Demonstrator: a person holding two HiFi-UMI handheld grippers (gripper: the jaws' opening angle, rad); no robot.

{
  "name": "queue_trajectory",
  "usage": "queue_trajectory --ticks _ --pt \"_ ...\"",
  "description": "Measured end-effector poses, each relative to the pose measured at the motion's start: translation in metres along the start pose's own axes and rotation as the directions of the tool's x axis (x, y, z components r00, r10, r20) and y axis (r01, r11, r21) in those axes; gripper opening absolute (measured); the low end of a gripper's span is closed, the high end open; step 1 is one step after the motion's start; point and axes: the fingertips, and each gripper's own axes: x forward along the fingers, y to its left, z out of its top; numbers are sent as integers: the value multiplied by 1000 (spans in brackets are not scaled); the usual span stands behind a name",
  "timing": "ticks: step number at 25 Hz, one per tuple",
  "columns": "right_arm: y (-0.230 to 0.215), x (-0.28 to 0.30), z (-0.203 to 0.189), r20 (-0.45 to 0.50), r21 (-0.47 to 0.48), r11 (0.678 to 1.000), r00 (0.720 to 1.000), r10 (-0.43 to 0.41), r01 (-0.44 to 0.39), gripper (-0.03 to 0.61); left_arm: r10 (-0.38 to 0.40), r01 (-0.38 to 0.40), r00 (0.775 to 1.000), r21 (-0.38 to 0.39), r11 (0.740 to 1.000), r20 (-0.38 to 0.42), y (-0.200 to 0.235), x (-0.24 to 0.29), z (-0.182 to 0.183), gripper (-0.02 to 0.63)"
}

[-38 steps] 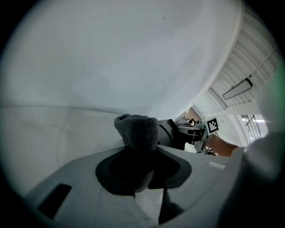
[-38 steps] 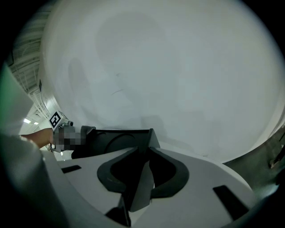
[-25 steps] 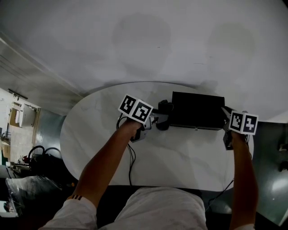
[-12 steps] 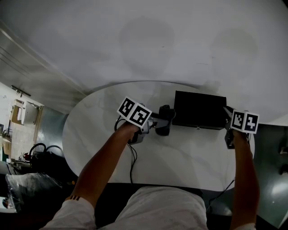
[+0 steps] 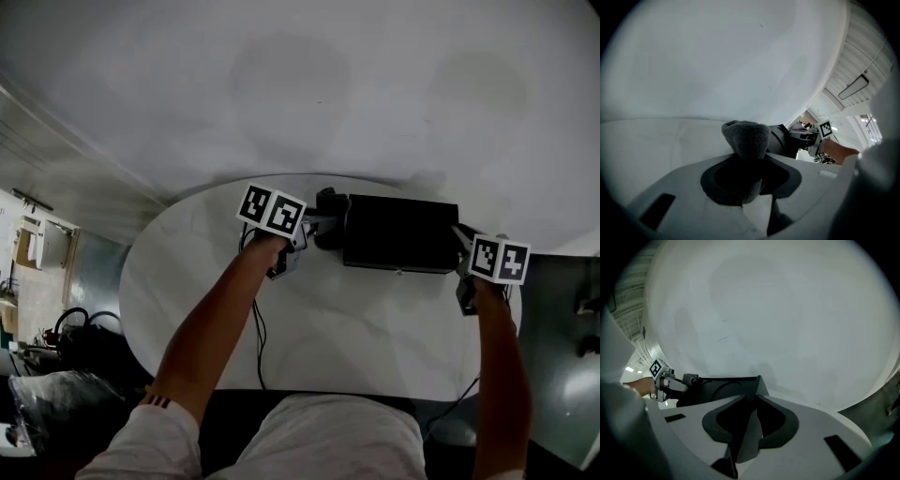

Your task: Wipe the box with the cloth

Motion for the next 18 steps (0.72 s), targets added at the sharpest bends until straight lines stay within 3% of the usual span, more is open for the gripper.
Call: queue_trajectory --ticks 9,18 --pt "0 0 1 7 6 1000 1000 5 -6 75 1 -1 1000 -15 1000 22 16 13 19 118" --pt "-2 0 1 8 5 1000 1000 2 -2 75 -38 39 999 -24 999 36 0 15 11 118"
